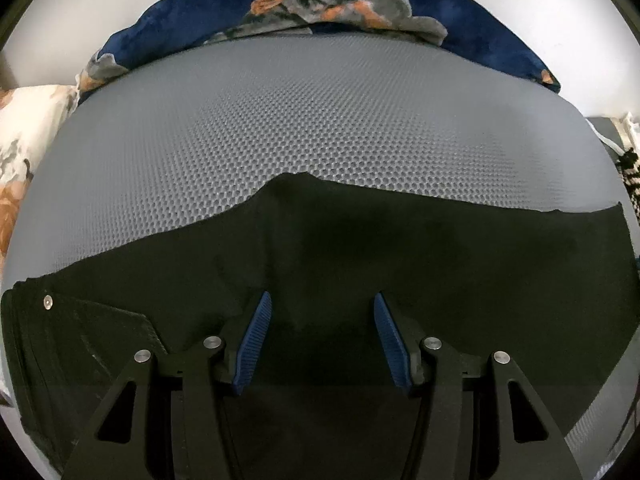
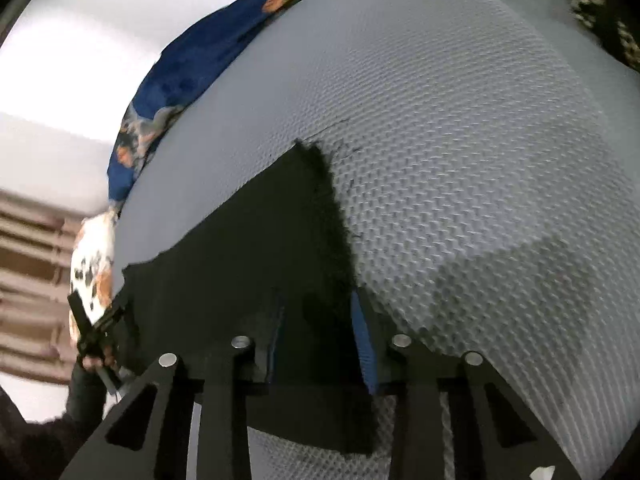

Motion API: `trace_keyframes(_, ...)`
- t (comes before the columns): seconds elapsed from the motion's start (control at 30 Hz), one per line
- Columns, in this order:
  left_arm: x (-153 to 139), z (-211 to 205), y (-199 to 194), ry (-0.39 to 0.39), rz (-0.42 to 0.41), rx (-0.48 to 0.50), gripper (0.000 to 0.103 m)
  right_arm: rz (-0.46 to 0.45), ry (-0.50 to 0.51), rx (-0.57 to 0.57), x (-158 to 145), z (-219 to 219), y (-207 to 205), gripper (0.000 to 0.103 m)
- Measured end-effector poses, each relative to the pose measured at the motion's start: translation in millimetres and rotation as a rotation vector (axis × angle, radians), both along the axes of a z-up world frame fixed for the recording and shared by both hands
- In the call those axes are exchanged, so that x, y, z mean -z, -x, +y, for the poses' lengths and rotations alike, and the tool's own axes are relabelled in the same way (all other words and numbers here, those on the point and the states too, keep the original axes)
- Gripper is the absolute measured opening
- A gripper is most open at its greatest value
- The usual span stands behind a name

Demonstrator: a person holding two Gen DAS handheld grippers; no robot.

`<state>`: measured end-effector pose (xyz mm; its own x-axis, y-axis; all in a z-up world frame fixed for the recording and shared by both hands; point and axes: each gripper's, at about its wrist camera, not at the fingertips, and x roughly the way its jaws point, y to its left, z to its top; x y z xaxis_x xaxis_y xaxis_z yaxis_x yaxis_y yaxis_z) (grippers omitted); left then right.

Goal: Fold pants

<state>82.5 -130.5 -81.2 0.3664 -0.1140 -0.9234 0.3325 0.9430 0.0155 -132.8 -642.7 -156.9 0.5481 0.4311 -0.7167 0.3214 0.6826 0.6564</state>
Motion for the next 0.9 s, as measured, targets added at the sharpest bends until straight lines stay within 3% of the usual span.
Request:
trace_keyframes(0.13,0.4,-1.5,-2.5,-0.004,-0.003,-0.004,0.057,-0.023,-0.042,-0.029,6.8,12.3,-19.4,0.014)
trace_keyframes(0.3,1.1,-3.0,-2.1,-0.008,-0.019,-0.016,0.058,-0.013,0.028,-0.012,-4.6,22.8,-16.9,0.01)
trace_keyframes(0.43,-1.2,0.4,0.4,0.008,-0.018,-0.022,0.058,-0.049,0.045,0.036,-31.0,38.3,-4.9,0.007)
trace_keyframes(0.67,-26.2,17.6,16.6,0.057,-0.079,-0.017,0.058,-0.159,0.051,-0.045,-95.0,115.3,-19.8,0.007)
trace_keyframes(0.9,-47.2,50.2,35.9,0.109,-0.105,-0.042,0.058,-0.181,0.062,-0.158,-121.0,202.0,-68.8,0.007)
